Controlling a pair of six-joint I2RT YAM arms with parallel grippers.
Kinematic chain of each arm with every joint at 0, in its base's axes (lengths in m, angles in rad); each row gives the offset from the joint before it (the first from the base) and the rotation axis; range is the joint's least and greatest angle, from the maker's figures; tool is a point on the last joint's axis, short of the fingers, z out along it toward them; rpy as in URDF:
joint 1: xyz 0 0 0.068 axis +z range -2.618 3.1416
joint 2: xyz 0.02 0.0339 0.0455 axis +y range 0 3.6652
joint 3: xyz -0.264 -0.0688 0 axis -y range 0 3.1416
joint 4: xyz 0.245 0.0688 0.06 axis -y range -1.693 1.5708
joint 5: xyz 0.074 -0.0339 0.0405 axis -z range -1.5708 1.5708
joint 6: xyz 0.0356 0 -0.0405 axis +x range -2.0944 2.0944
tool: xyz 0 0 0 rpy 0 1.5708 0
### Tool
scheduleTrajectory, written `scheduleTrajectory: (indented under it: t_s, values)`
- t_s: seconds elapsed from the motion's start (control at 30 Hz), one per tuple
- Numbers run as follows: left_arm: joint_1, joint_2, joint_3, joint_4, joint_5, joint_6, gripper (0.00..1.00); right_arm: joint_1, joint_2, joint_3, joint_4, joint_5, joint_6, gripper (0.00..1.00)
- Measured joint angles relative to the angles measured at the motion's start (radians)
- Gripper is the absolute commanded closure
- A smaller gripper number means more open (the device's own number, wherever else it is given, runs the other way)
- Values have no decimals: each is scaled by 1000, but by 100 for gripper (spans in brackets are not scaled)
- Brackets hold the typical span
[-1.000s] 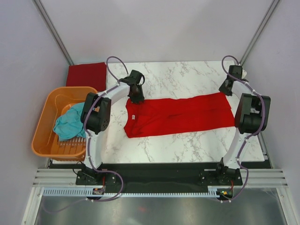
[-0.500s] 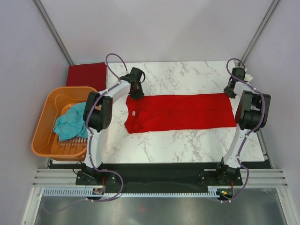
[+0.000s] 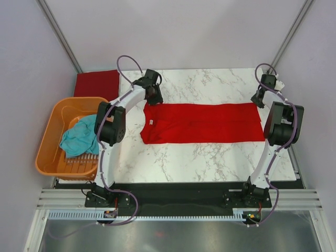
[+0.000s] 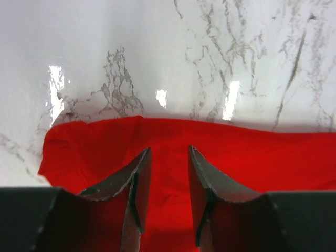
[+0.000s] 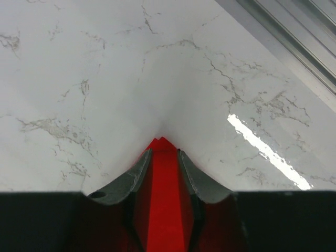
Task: Fold and stack the t-shirts
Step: Fold the tshirt
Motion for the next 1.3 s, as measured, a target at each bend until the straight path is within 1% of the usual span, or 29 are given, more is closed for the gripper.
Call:
scheduleTrajectory:
  t_s: [0.07, 0.13, 0.2, 0.23, 0.37, 0.47, 0.53, 0.63, 0.73, 0.83, 0.97, 1.13, 1.3]
  values:
    - [3, -45, -22, -5, 10, 7, 55, 0, -15, 5, -23, -11, -10, 66]
    - [6, -122, -68, -6, 13, 14, 54, 0, -46, 6, -60, -23, -18, 67]
    - [8, -233, -133, -5, 32, 19, 54, 0, -90, 6, -101, -34, -21, 69]
    - [9, -294, -164, -8, 43, 21, 54, 0, -110, 3, -115, -39, -22, 73]
    - [8, -511, -300, 14, 117, 25, 54, 0, -228, -67, -138, -57, -22, 79]
    - [4, -618, -424, 27, 161, 25, 55, 0, -280, -133, -154, -61, -24, 81]
    - [3, -647, -492, 18, 175, 25, 54, 0, -281, -160, -159, -61, -30, 81]
    - [2, -650, -580, 9, 194, 26, 55, 0, -274, -208, -163, -60, -41, 82]
    - [2, -649, -635, -7, 202, 26, 55, 0, -244, -238, -154, -59, -53, 83]
    - [2, -649, -655, -10, 203, 26, 55, 0, -211, -266, -142, -50, -62, 84]
    - [2, -653, -667, -7, 198, 33, 55, 0, -208, -269, -126, -41, -74, 85]
    - [2, -697, -686, -10, 204, 51, 53, 0, -218, -268, -137, -42, -77, 79]
    - [7, -724, -687, -1, 266, 55, 54, 14, -298, -268, -169, -62, -77, 74]
